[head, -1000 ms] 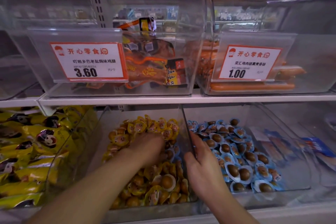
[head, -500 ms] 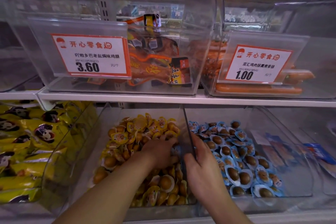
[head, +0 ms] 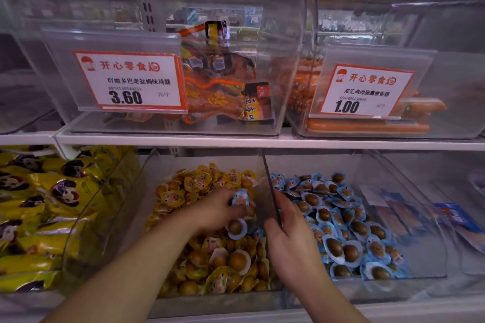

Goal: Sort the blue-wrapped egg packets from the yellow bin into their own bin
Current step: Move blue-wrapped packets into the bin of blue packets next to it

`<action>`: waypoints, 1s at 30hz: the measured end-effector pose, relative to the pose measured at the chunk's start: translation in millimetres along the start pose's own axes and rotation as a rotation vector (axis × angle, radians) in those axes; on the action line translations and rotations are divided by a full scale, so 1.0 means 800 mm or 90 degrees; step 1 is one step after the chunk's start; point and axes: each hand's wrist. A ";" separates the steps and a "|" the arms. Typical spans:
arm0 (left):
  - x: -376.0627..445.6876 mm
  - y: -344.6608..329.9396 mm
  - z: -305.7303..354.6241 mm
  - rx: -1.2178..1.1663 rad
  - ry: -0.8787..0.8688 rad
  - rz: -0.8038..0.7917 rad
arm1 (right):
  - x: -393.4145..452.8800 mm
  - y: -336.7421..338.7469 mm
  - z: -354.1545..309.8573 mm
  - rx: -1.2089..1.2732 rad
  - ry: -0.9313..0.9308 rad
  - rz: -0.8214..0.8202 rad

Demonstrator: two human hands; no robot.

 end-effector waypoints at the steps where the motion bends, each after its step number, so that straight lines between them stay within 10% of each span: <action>1: -0.009 0.003 0.004 -0.062 0.010 0.064 | 0.000 0.000 0.000 0.003 0.001 0.002; 8: -0.098 0.017 0.027 -0.505 0.168 0.223 | -0.005 -0.002 0.003 -0.017 0.033 0.071; 15: -0.151 0.014 0.031 -0.485 0.212 0.367 | -0.036 0.004 -0.042 0.103 0.324 0.202; 21: -0.178 -0.022 0.057 -0.104 -0.184 0.395 | -0.059 -0.019 -0.079 0.414 -0.289 -0.155; 30: -0.145 -0.032 0.077 0.099 -0.164 0.210 | -0.021 0.038 -0.056 0.542 -0.261 -0.008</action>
Point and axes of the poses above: each hand's wrist, its own x-axis towards the middle knuckle, its own y-axis out of the back of the hand, z = x × y, and after that the axes turned 10 degrees about z, right-handed
